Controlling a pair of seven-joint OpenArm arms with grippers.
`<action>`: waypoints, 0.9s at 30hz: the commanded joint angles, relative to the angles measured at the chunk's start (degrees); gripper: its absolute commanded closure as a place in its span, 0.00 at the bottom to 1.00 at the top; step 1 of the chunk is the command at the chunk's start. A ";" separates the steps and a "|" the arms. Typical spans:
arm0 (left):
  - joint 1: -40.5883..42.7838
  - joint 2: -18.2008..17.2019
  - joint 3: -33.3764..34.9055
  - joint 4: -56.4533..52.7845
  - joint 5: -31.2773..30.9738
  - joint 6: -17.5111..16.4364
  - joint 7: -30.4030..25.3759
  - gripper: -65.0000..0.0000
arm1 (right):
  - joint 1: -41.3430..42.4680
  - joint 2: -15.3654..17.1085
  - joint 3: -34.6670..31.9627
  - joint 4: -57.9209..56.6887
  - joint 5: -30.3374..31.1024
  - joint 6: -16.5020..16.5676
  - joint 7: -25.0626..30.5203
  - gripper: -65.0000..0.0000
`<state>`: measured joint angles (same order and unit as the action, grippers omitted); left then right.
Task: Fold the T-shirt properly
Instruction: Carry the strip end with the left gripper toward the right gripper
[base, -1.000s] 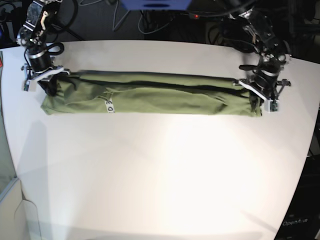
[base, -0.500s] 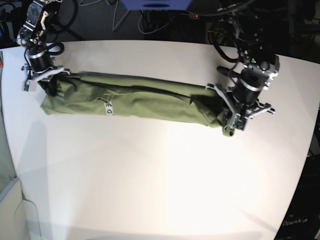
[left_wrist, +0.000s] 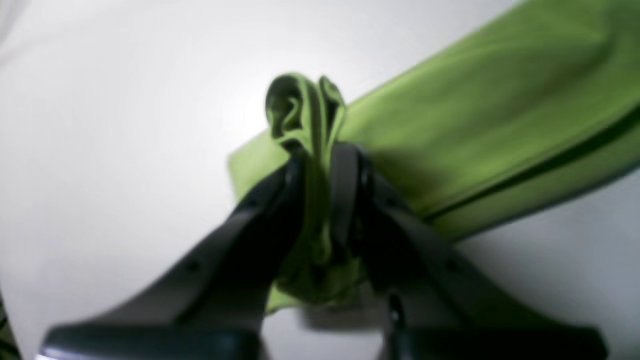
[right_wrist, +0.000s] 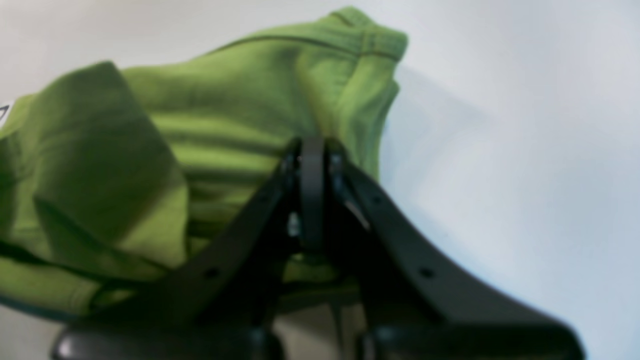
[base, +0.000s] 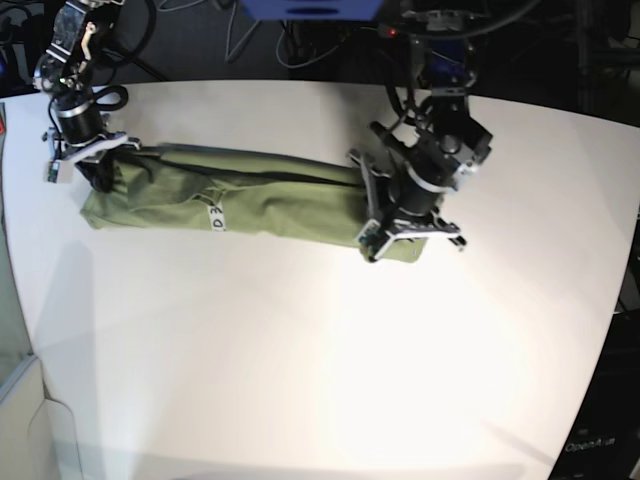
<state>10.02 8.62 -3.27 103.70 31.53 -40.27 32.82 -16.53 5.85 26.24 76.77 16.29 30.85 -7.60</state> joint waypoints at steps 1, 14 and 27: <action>-0.57 0.38 1.47 0.61 -0.72 0.27 -1.39 0.98 | -0.48 0.35 0.00 0.19 -1.13 -0.92 -2.38 0.99; -0.92 0.38 10.61 -0.62 -1.07 0.27 -1.39 0.98 | -0.48 0.35 -1.32 0.19 -1.22 -0.92 -2.47 0.99; -1.19 0.38 15.18 -4.40 -5.55 9.11 -1.48 0.98 | -0.56 0.35 -1.32 0.19 -1.22 -0.92 -2.47 0.99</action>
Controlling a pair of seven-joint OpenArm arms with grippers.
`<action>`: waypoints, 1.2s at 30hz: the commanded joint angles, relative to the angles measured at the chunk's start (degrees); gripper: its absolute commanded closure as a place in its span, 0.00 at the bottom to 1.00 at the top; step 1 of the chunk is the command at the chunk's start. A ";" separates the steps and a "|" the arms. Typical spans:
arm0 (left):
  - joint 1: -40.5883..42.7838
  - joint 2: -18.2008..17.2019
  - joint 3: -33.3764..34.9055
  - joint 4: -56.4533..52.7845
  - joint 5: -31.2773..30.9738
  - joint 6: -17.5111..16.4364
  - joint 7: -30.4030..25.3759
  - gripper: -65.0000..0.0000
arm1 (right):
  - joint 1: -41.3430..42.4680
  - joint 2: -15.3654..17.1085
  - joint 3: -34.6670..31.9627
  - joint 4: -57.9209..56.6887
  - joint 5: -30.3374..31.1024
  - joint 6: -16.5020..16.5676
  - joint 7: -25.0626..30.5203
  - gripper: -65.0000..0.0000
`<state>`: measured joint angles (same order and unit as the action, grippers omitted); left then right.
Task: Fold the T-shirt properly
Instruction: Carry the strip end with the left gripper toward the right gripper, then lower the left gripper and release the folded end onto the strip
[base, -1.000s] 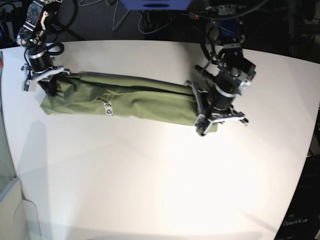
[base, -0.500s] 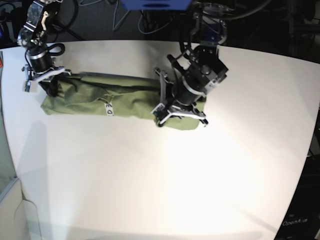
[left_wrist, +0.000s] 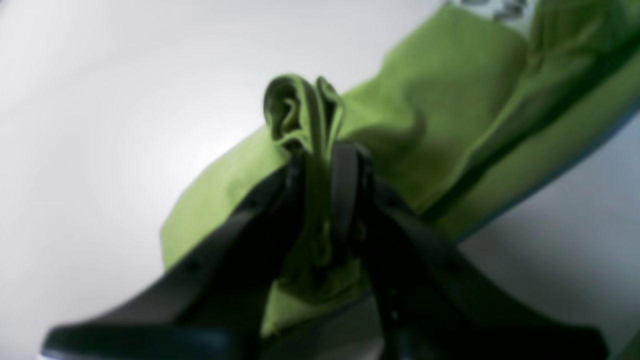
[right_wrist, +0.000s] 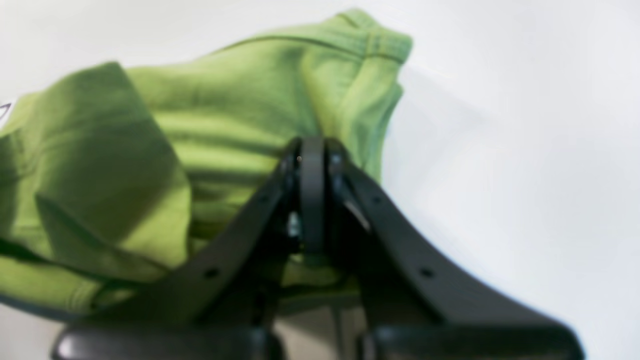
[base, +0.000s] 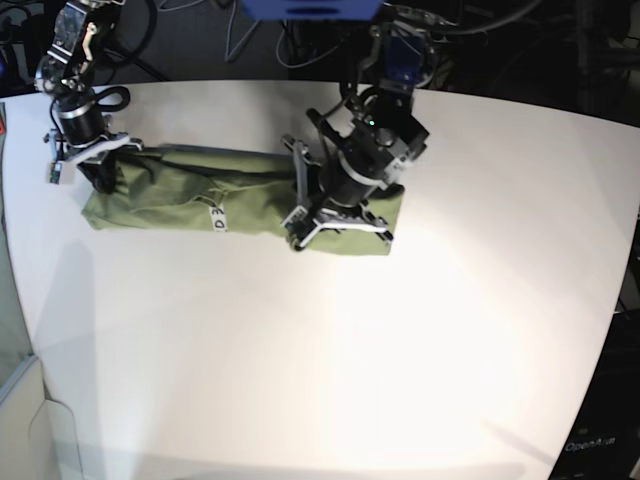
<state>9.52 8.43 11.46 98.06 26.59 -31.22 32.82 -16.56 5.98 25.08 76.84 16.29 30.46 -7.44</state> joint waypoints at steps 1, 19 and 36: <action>-0.68 0.57 0.45 1.41 -1.58 1.11 -1.48 0.98 | -0.54 0.22 -0.51 0.13 -1.22 -0.52 -2.62 0.99; -4.29 0.57 3.70 1.68 -10.46 21.42 12.06 0.98 | -0.54 0.31 -1.65 0.13 -1.22 -0.52 -2.45 0.99; -7.80 0.57 18.12 0.09 -10.81 38.83 23.14 0.98 | -0.54 0.31 -1.65 0.13 -1.22 -0.52 -2.45 0.99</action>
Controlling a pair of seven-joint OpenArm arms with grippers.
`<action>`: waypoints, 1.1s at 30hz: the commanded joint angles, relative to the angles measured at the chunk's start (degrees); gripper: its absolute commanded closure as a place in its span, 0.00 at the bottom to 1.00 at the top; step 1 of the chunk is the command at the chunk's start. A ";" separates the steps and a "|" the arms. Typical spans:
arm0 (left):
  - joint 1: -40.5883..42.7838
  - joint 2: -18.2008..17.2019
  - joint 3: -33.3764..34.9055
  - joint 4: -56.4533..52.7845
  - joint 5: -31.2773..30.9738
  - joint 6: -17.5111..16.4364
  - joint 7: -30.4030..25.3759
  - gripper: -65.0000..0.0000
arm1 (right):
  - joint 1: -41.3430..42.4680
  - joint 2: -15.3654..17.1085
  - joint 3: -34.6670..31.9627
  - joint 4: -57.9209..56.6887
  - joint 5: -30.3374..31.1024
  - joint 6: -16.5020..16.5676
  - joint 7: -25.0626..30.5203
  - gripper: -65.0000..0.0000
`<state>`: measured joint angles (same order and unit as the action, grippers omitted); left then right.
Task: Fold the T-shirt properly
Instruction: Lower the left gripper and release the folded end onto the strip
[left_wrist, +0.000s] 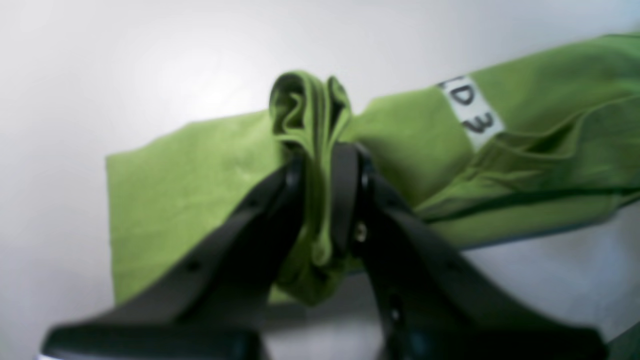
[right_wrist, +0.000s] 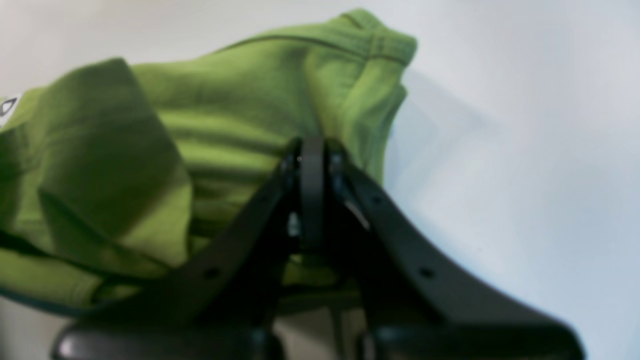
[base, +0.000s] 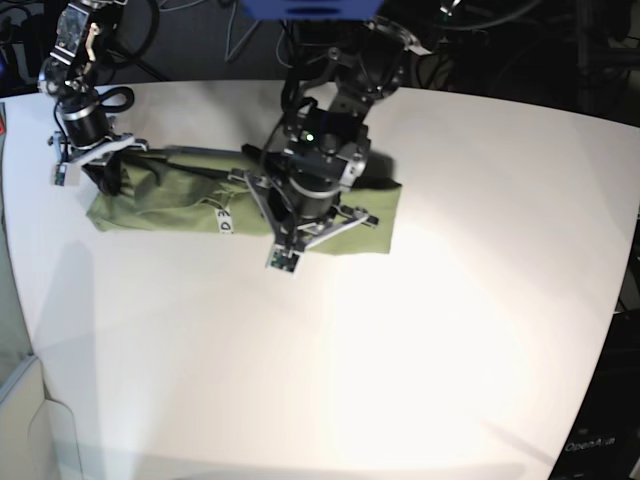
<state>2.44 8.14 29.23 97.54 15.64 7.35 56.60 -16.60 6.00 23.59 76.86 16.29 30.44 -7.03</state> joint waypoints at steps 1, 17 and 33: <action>-0.72 0.86 0.88 0.27 0.14 0.78 -0.64 0.98 | -0.50 0.29 -0.17 0.11 -1.22 -0.50 -2.86 0.99; -1.95 0.86 2.99 -1.67 0.05 5.88 -0.91 0.97 | -0.50 0.29 -0.17 0.11 -1.22 -0.50 -2.95 0.99; -1.87 0.86 9.40 0.18 0.05 5.79 -1.08 0.55 | -0.59 0.29 -0.17 0.11 -1.22 -0.50 -2.95 0.99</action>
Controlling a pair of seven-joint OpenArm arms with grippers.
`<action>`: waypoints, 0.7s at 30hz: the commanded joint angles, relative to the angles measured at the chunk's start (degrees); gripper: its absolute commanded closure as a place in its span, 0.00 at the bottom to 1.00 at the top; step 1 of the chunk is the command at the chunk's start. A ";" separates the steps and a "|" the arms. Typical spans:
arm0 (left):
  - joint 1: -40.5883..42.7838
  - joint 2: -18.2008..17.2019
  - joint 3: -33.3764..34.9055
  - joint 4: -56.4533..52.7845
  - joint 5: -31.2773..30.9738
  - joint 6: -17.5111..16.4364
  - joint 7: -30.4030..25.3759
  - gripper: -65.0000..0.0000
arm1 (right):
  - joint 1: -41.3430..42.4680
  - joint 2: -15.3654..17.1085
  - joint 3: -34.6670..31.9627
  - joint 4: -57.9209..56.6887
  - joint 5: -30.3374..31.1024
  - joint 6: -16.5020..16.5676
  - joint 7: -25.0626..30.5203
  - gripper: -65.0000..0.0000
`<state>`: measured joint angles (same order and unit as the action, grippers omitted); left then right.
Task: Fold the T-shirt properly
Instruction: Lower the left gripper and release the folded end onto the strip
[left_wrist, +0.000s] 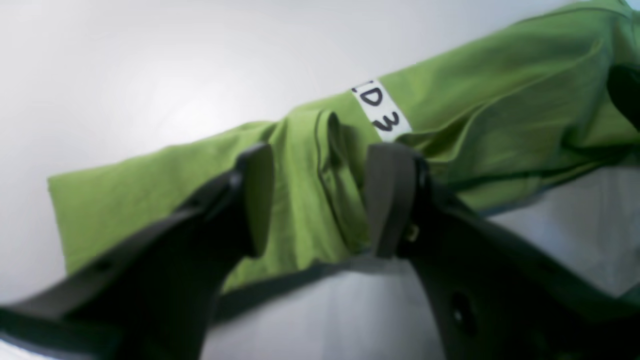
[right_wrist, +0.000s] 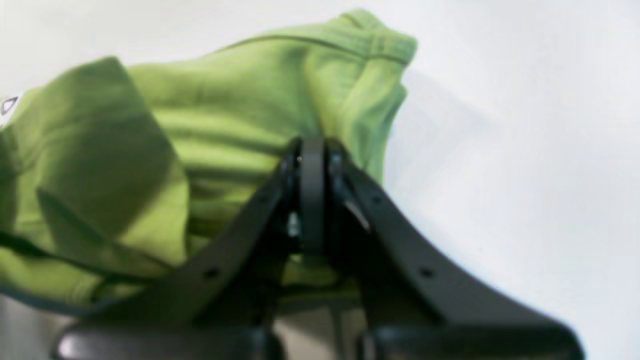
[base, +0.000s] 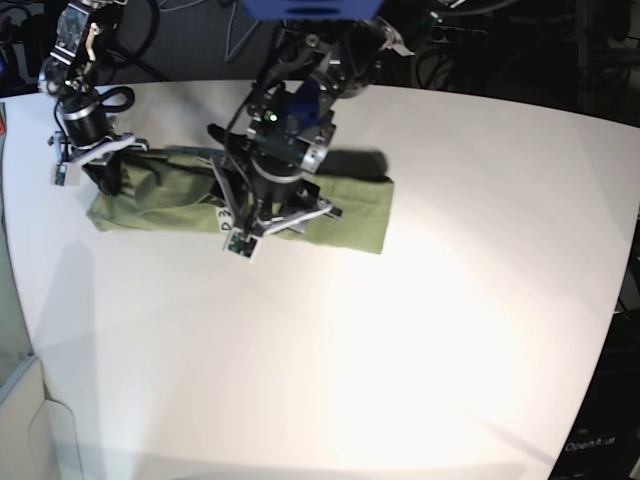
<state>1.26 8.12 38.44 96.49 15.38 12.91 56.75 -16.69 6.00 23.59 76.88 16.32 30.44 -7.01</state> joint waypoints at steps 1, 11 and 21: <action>-0.69 0.88 0.20 1.23 0.32 0.24 -1.24 0.55 | -0.50 0.29 -0.17 0.09 -1.24 -0.50 -2.97 0.99; 3.53 -0.96 -4.63 10.11 0.40 0.24 -0.80 0.90 | -0.50 0.29 -0.17 0.09 -1.24 -0.50 -3.06 0.99; 7.49 -5.88 -15.71 8.70 0.32 -2.23 -1.41 0.99 | -0.50 0.46 -0.17 0.17 -1.24 -0.50 -2.80 0.99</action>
<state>9.43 1.80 22.63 104.31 15.40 10.63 56.36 -16.69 6.00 23.57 76.88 16.34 30.44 -7.01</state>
